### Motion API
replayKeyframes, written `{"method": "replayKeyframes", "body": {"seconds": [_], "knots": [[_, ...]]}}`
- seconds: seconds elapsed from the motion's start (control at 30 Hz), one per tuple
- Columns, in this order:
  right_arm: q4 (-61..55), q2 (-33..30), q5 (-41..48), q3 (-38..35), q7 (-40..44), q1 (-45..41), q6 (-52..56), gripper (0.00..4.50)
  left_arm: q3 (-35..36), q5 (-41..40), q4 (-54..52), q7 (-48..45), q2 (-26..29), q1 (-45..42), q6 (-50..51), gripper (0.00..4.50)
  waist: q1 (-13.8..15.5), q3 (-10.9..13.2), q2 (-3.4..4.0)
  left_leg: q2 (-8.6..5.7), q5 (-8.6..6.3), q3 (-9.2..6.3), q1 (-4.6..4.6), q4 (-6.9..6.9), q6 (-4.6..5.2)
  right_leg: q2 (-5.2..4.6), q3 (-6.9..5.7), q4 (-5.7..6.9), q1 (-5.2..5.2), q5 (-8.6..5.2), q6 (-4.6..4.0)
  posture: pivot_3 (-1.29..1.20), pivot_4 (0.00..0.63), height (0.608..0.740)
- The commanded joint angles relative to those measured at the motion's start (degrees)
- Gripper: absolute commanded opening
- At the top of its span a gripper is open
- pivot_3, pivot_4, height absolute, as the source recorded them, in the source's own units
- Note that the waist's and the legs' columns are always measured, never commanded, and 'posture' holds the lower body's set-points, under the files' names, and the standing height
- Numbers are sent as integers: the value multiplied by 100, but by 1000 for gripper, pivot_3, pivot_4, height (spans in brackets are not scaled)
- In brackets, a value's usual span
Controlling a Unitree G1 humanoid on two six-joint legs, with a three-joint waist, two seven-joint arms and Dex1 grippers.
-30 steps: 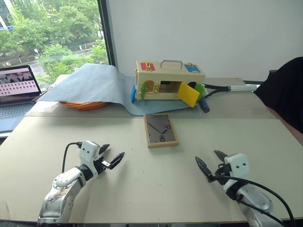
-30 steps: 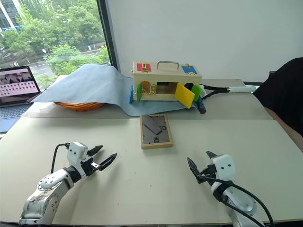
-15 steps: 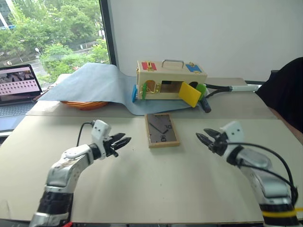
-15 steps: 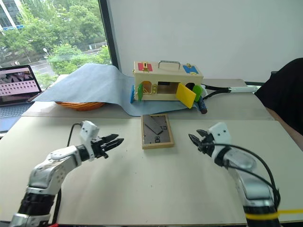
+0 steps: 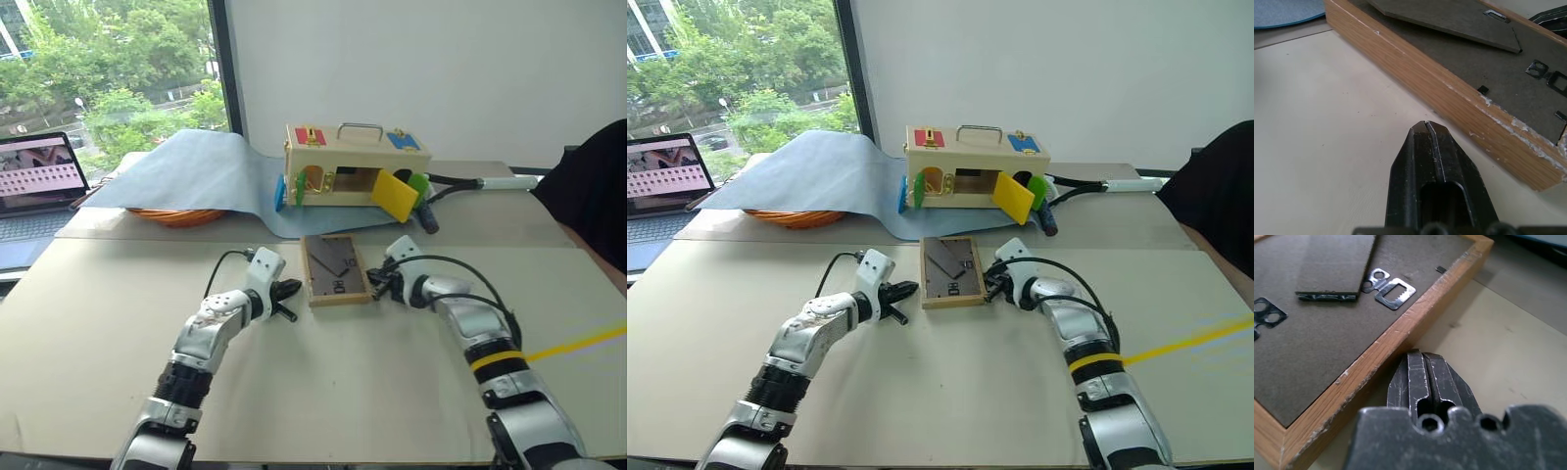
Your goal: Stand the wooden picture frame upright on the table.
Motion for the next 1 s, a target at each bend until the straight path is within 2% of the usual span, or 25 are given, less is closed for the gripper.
{"method": "replayKeyframes", "body": {"seconds": [0.03,0.27,0.43,0.6,0.7,0.8,0.9,1.0], "knots": [[-612,146,166,195,521,225,61,7,-53,-100,-288,-299,74,65,182,0,-3,-1,1,0,0,-1,1,0,0,0,0,0,0,0,0,0,150,667],[-2615,-179,431,258,778,1234,1132,7,22,-233,-1256,-916,1108,1327,763,0,-108,-20,30,0,0,-9,9,-24,-1,1,-4,-1,3,-2,-4,0,150,667],[-4604,-444,933,173,597,2213,2358,7,149,-602,-2207,-1283,1864,2506,1270,0,-184,-34,43,0,-1,-10,26,-38,-2,0,-7,-7,15,-7,-9,0,150,667],[-5507,-452,1229,77,286,2557,3101,7,289,-806,-2602,-1424,2334,3169,1415,0,-250,-41,46,1,-11,-11,127,-61,-14,-1,-7,-23,101,-53,12,0,150,667],[-5637,-521,1287,-16,152,2608,3242,7,565,-831,-2353,-1406,2474,3188,1327,0,-272,-45,44,0,-20,-11,170,-73,-23,-4,-7,-39,115,-67,8,0,150,667],[-5309,-713,1211,-167,134,2434,3063,7,910,-1000,-2070,-1251,2324,2832,1344,0,-312,-46,43,0,-30,-11,192,-79,-27,-5,-7,-43,133,-84,-12,0,150,667],[-4430,-1037,924,-220,216,1934,2580,7,1115,-1148,-1708,-1004,2012,2130,1261,0,-309,-42,40,-7,-29,-17,193,-80,-26,-5,-7,-42,134,-83,-11,0,150,667],[-3317,-1033,607,-11,299,1304,1915,7,1077,-1150,-1325,-740,1584,1434,1171,0,-290,-25,16,-40,-19,-46,190,-77,-12,-7,-5,-41,139,-82,-11,0,150,667]]}}
